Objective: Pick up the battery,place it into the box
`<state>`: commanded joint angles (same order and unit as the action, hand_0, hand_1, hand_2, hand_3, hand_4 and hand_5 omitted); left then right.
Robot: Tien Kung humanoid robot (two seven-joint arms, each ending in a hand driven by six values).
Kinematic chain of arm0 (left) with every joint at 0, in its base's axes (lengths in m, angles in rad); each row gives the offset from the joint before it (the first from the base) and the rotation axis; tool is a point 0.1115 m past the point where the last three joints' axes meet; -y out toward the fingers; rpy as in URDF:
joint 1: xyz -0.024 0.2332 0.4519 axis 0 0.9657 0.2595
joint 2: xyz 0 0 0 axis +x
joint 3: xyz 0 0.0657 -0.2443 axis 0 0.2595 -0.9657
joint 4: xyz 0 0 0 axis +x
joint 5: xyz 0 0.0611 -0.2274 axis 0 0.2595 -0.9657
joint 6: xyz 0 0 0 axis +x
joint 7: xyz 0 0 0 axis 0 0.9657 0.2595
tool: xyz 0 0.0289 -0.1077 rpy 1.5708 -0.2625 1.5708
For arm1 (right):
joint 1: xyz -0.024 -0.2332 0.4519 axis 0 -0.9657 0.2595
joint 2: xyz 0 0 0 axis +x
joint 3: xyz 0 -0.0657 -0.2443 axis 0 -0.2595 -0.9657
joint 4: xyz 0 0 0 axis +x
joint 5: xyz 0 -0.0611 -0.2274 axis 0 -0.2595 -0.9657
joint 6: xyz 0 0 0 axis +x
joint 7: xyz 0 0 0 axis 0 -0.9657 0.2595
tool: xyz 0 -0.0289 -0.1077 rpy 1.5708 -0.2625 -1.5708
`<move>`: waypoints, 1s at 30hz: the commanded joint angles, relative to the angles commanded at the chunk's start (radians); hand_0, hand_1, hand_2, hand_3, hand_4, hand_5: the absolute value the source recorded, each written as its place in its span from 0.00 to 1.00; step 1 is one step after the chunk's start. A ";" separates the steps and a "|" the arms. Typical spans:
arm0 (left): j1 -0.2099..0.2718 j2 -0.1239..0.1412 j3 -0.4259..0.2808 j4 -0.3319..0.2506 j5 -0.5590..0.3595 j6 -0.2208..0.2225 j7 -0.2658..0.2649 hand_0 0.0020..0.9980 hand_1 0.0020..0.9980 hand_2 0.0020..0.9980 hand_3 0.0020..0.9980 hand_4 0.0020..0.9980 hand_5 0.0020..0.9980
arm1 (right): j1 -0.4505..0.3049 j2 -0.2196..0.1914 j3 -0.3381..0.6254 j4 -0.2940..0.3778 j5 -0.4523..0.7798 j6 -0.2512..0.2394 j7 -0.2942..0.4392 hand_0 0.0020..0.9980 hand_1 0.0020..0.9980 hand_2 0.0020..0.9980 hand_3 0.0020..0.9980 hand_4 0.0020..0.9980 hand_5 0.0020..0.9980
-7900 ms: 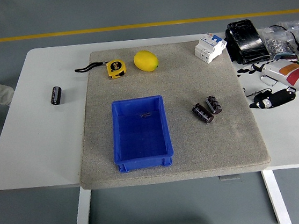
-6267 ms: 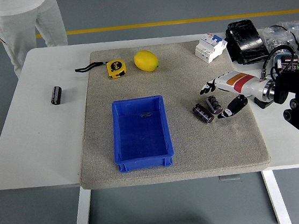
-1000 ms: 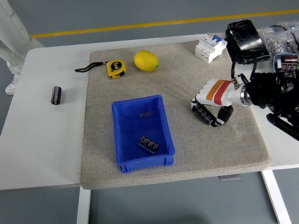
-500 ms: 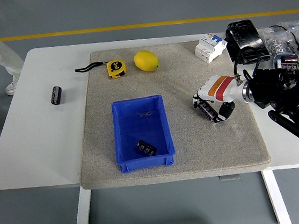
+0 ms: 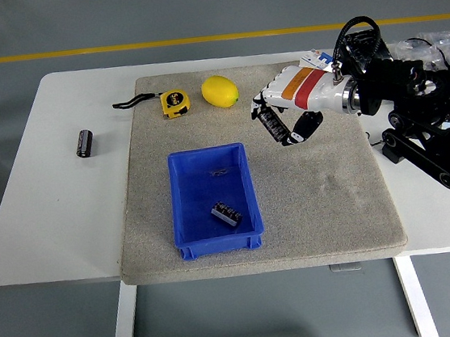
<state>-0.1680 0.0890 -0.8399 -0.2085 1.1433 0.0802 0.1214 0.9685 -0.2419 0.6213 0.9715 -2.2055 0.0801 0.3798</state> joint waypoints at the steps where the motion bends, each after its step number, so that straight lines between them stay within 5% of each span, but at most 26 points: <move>1: -0.001 0.001 0.001 0.000 -0.001 0.000 0.001 0.80 0.73 0.73 0.56 0.62 0.49 | 0.008 0.006 -0.009 0.017 0.003 0.011 -0.006 0.45 0.42 0.48 0.45 0.81 0.00; 8: -0.003 0.005 -0.001 -0.003 -0.001 0.000 0.006 0.80 0.73 0.73 0.56 0.62 0.49 | 0.022 0.034 -0.070 0.090 0.022 0.055 -0.029 0.46 0.44 0.50 0.47 0.78 0.03; 9: -0.003 0.006 -0.002 -0.004 0.000 -0.001 0.007 0.80 0.73 0.72 0.56 0.62 0.49 | 0.023 0.040 -0.081 0.097 0.022 0.063 -0.033 0.49 0.53 0.70 0.56 0.84 0.10; 14: -0.006 0.009 0.004 -0.007 -0.004 -0.003 0.010 0.80 0.73 0.72 0.56 0.62 0.49 | 0.026 0.064 -0.108 0.093 0.027 0.099 -0.070 0.49 0.53 0.70 0.56 0.84 0.10; 15: -0.006 0.009 0.005 -0.007 -0.004 -0.003 0.010 0.80 0.73 0.72 0.56 0.62 0.49 | 0.026 0.066 -0.108 0.091 0.030 0.100 -0.074 0.56 0.64 0.79 0.90 0.94 0.15; 30: -0.005 0.012 0.012 -0.010 -0.018 -0.006 0.011 0.80 0.73 0.72 0.56 0.61 0.50 | 0.027 0.070 -0.112 0.073 0.043 0.091 -0.075 0.58 0.65 0.81 0.93 0.95 0.16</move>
<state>-0.1731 0.1013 -0.8277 -0.2190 1.1253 0.0747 0.1325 0.9955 -0.1719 0.5094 1.0444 -2.1628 0.1716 0.3044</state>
